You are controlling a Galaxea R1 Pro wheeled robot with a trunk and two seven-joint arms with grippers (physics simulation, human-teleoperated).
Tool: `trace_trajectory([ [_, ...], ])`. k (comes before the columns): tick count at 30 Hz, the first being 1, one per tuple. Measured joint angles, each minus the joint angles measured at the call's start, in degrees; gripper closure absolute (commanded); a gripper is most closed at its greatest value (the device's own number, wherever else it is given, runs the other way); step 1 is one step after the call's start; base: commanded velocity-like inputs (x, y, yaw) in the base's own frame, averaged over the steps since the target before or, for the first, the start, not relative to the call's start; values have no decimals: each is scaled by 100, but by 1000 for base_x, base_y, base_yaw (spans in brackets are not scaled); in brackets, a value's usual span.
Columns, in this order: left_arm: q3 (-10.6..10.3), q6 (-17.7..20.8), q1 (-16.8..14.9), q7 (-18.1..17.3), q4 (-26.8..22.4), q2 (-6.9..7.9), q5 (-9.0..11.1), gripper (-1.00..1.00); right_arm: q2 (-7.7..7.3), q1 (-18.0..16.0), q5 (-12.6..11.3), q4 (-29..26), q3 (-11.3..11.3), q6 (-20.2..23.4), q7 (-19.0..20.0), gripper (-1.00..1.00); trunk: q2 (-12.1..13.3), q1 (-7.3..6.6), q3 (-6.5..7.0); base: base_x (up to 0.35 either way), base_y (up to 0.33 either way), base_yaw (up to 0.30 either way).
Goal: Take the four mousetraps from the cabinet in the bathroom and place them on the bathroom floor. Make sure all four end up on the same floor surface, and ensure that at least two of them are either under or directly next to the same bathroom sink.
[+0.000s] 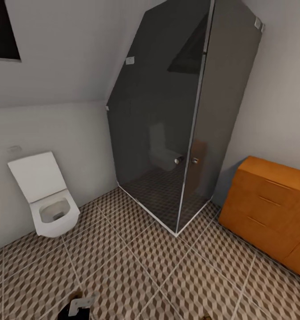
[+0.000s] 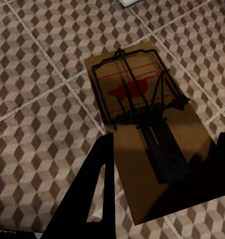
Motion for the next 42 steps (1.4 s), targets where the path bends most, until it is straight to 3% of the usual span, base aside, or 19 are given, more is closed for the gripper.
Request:
trace_trajectory([
  [19, 0, 1, 1, 0, -1, 0, 3, 100, 0, 0, 0, -5, 7, 0, 0, 100, 0, -3, 0, 206, -198, 254],
  [28, 0, -1, 0, 1, 1, 0, 2, 100, -1, 0, 0, 1, 6, 1, 0, 100, 0, -2, 0, 193, -26, 254],
  [42, 0, -1, 1, 1, 1, 0, 1, 100, 5, 0, 0, 1, 10, 1, 0, 100, 1, 0, 0, 12, 0, 254],
])
